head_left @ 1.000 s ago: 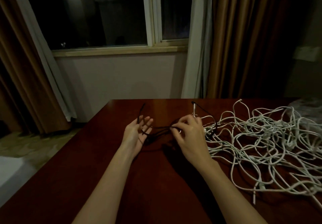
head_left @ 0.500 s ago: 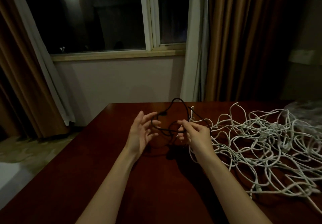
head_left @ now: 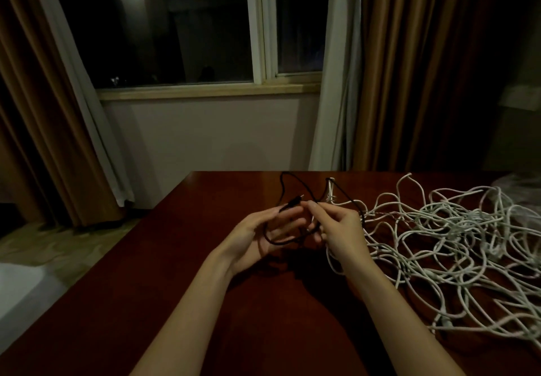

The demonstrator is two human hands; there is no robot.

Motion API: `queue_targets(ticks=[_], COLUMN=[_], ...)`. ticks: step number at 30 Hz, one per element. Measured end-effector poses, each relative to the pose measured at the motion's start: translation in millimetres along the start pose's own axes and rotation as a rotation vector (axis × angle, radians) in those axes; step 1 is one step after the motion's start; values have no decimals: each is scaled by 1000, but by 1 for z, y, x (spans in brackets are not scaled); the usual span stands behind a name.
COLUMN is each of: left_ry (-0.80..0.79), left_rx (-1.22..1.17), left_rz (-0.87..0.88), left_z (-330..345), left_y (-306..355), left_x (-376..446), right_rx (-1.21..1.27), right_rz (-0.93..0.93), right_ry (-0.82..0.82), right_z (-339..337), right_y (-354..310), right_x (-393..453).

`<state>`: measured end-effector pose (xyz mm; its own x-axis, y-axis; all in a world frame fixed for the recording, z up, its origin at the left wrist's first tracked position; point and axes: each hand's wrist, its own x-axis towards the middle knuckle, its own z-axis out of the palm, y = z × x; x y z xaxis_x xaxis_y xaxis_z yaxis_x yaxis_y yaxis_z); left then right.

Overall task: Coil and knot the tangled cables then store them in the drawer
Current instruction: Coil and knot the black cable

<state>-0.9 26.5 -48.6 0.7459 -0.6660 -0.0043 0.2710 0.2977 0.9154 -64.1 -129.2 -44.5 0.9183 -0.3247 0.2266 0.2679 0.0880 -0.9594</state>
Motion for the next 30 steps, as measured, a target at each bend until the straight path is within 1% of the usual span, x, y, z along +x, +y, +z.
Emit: queue_targets(ticks=[2,3,6,8,14,17,19,21,24,27,28,30], left_ry=[-113,-133,-125,-135,-262,-366,-360,-319,-283,-293,-297,-290], left_rx=[3,7,-28,-62,-215,-165,-130,-56,-1,-17,-26,-57], left_rz=[-63,-98,-206,-241,-306,-341,-341,-329,-317,-280,-266,-254], left_z=[0,0,2,2,-13,-15,-11,-9,-2,7,7,8], left_y=[1,0,-3,-4,0,-3,-4,-6,-9,-12,-13,-13], left_x=[-4,-4,-4,-3,-2,-1,-2,-2,1,5,6,9], right_rx=[14,13,-26,-96,-290,-402,-448,-410,-279,-119,-85,-54], right_rz=[-10,-17,-47,-72,-141,-144,-157,-123,-41,24,26,-6], right_ry=[-5,-8,8,21,-90,-163,-197,-183,-120,-81,-67,13], right_z=[0,0,-1,-3,-5,-3,-1,-1,-1,-1,-2,-4], right_y=[-2,-2,-1,2,4,8,9,8,7,2,-1,-4], right_x=[-1,-2,-2,0,3,2,1,3,6,6,5,6])
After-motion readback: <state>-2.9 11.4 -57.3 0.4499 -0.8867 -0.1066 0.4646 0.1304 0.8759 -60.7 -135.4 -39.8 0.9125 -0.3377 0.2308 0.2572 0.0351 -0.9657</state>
